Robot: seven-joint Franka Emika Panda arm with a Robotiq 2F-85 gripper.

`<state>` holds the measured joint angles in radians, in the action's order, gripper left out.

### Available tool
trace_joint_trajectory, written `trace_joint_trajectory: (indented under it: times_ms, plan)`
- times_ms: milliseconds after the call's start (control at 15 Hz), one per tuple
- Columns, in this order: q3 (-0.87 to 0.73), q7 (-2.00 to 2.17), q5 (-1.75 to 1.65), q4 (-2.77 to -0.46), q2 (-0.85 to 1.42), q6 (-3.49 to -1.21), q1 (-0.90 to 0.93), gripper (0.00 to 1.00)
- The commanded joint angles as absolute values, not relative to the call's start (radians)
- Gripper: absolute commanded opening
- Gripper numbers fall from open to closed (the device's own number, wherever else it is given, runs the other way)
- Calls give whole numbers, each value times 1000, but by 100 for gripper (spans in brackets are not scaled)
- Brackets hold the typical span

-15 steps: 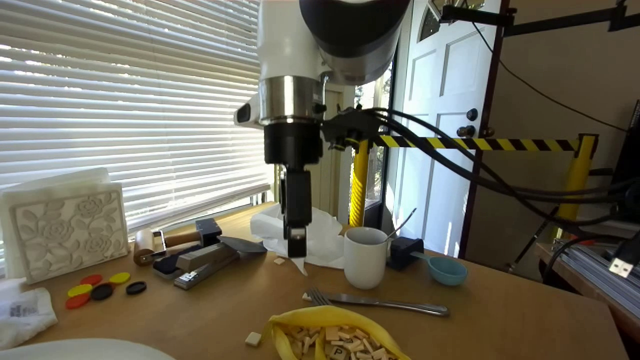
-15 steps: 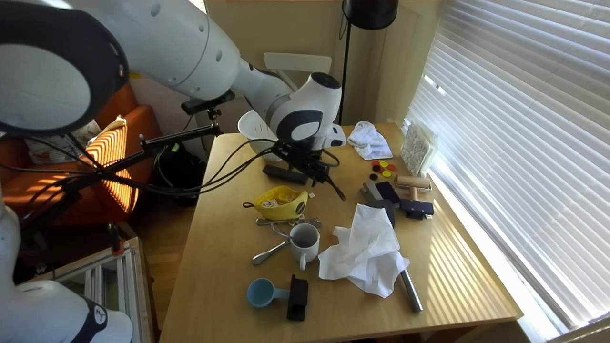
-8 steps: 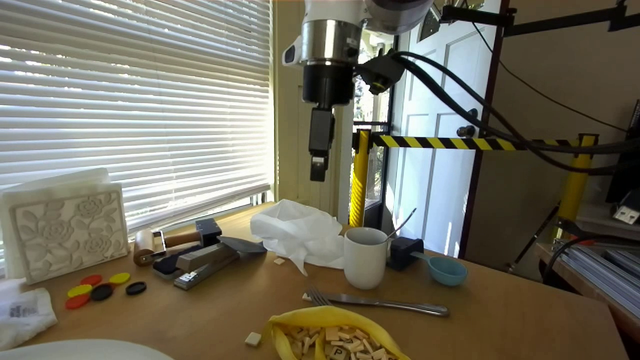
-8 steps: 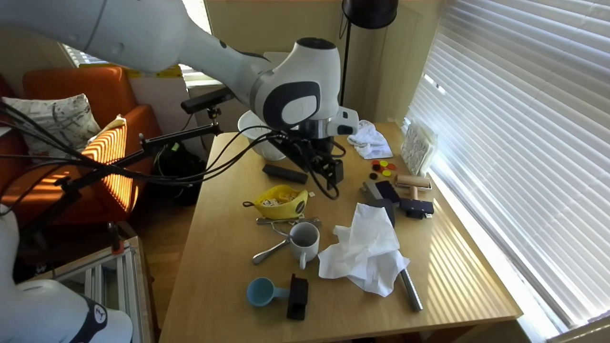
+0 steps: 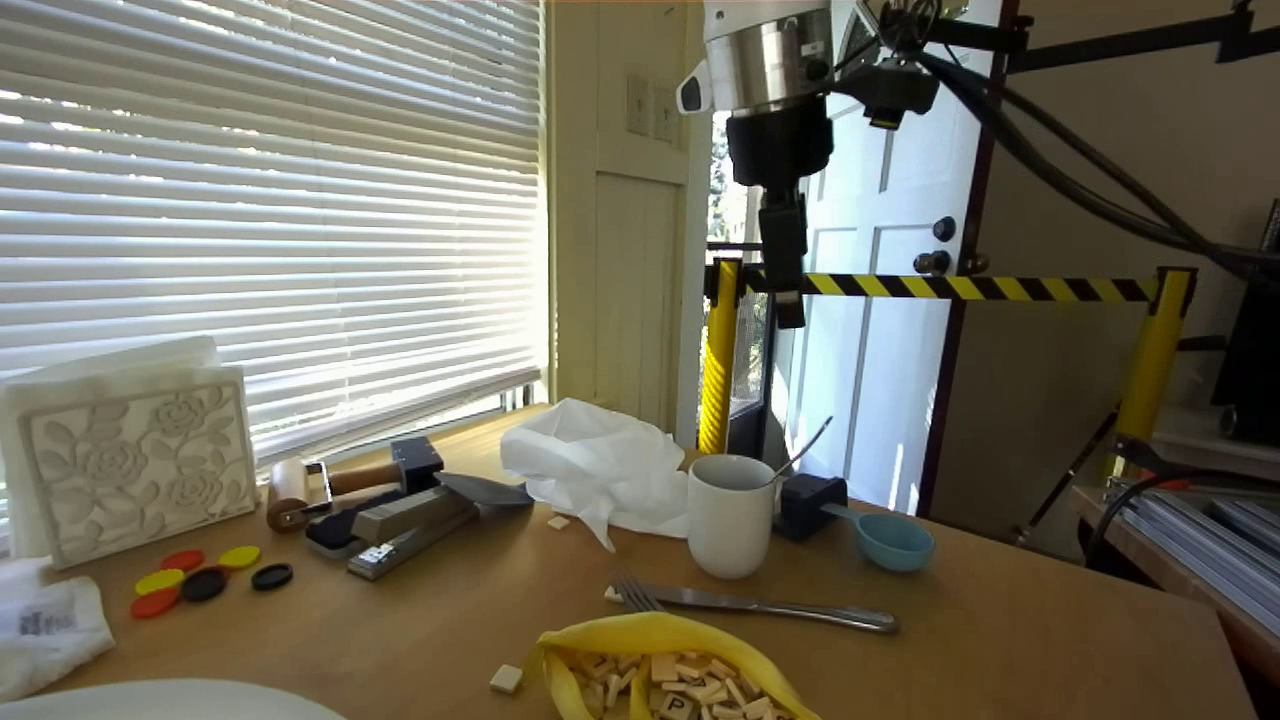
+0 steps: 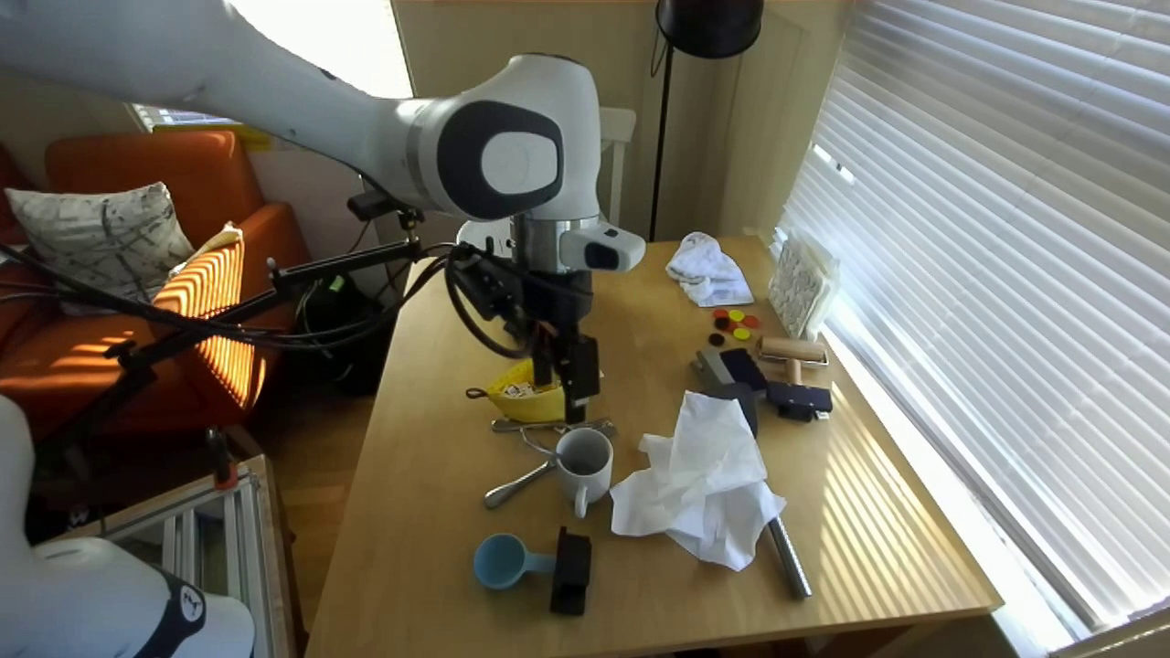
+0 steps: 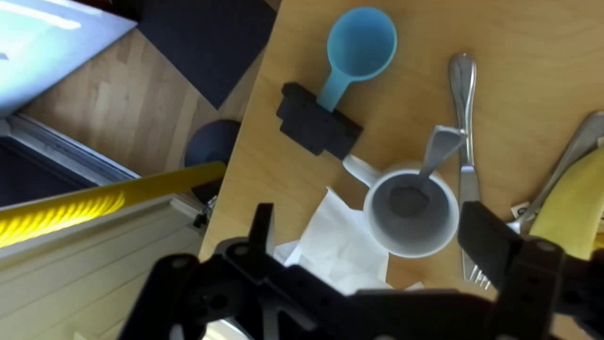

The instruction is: Put one tile in the banana bag.

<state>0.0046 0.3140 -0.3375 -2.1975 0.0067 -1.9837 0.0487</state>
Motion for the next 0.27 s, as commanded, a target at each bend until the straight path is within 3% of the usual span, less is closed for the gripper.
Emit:
trace_joint_trajectory:
  times_ms: [0, 200]
  plan:
    - [16, 321, -337, -2196, -4, -1957, 43, 100]
    - [18, 328, -337, -2197, -9, -1945, 44, 100]
